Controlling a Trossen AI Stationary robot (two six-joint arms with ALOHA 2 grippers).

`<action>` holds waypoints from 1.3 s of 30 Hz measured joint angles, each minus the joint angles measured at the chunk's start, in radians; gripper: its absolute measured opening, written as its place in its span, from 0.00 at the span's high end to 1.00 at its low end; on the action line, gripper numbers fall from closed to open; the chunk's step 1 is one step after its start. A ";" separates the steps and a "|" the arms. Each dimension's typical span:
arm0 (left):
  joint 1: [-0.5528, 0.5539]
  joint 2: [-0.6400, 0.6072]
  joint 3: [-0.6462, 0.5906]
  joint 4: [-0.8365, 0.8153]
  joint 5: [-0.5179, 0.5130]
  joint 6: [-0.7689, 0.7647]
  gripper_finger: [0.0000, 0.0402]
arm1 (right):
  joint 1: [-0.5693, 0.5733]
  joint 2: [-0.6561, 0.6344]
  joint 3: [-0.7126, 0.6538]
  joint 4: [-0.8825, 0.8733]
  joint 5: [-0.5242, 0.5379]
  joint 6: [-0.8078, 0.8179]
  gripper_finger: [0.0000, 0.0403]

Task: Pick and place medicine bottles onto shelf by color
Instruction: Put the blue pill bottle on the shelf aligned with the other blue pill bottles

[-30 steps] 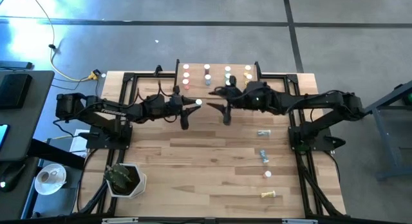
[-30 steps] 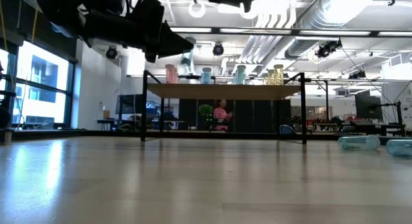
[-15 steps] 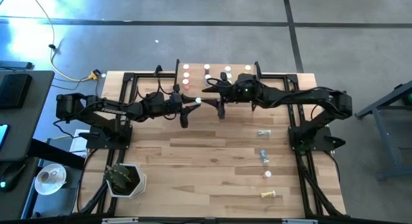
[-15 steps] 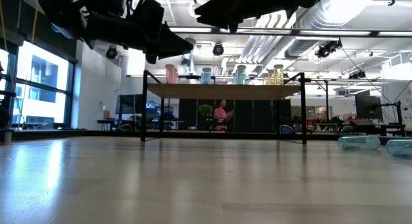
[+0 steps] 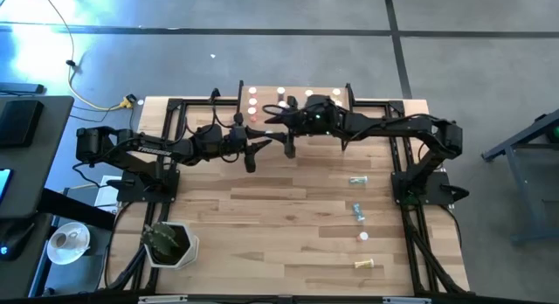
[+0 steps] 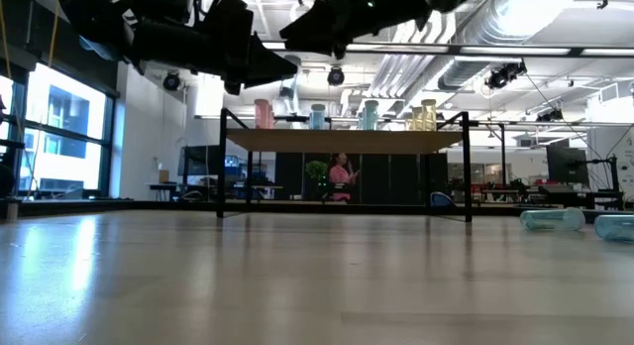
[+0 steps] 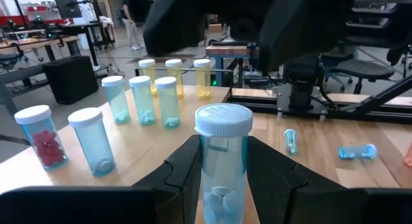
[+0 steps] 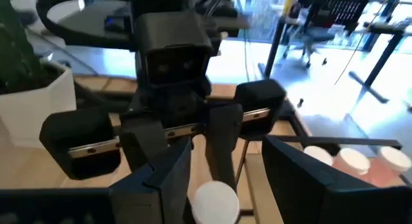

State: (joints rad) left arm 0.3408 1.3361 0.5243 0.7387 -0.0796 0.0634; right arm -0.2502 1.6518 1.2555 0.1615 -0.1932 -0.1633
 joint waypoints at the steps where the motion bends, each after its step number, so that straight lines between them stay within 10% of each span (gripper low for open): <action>1: 0.000 0.000 0.000 0.001 -0.003 0.000 0.75 | 0.000 0.011 0.030 -0.040 0.000 -0.004 0.54; 8: 0.001 0.000 0.000 0.014 -0.022 0.001 0.75 | 0.000 0.023 0.131 -0.284 0.001 -0.019 0.54; 39: -0.002 0.000 0.000 0.012 -0.011 0.046 0.75 | -0.007 0.050 0.134 -0.334 0.021 0.008 0.60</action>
State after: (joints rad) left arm 0.3393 1.3365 0.5243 0.7509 -0.0902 0.1089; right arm -0.2573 1.7016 1.3899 -0.1726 -0.1722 -0.1556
